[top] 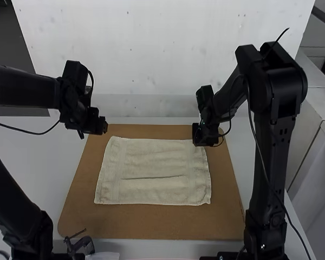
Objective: Fold the towel.
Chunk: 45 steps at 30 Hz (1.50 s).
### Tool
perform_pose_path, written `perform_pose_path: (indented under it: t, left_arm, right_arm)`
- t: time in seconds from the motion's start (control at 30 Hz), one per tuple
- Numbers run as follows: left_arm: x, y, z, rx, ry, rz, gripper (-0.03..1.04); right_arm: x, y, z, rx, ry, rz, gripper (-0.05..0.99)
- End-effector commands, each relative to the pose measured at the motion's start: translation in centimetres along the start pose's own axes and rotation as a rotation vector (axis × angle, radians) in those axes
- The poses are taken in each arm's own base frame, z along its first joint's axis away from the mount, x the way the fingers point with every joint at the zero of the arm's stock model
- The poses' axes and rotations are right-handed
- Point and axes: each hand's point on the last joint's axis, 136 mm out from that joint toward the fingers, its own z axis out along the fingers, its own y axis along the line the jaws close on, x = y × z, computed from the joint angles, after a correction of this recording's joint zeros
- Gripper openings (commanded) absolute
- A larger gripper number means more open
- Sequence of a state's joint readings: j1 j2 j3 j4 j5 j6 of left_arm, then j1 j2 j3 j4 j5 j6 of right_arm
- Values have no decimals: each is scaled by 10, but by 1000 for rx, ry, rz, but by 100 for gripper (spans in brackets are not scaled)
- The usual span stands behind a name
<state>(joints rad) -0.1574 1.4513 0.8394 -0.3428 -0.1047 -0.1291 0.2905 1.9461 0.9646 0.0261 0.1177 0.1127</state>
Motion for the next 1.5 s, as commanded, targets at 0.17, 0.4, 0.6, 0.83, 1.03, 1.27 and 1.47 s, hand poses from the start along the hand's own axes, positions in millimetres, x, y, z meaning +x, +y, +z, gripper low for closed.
perform_pose_path:
  t: [0.17,0.4,0.6,0.83,1.03,1.27,1.47]
  left_arm:
    - [-5,-25,29,51,61,10,97]
    - [-5,-49,58,92,122,19,97]
    - [-10,-45,86,79,159,-11,97]
    - [-9,-56,110,145,219,-26,97]
    - [4,-62,124,157,330,-42,65]
    - [9,-63,119,161,358,-33,2]
    - [-10,-66,95,165,323,-64,2]
  right_arm:
    - [13,-9,9,71,49,-7,2]
    - [17,-12,9,79,54,-12,2]
    - [20,-12,10,82,58,-15,2]
    - [20,-14,8,83,57,-20,2]
    - [23,-16,2,81,48,-26,2]
    - [17,-18,1,79,27,-24,2]
    - [-9,-16,-2,74,-46,-4,2]
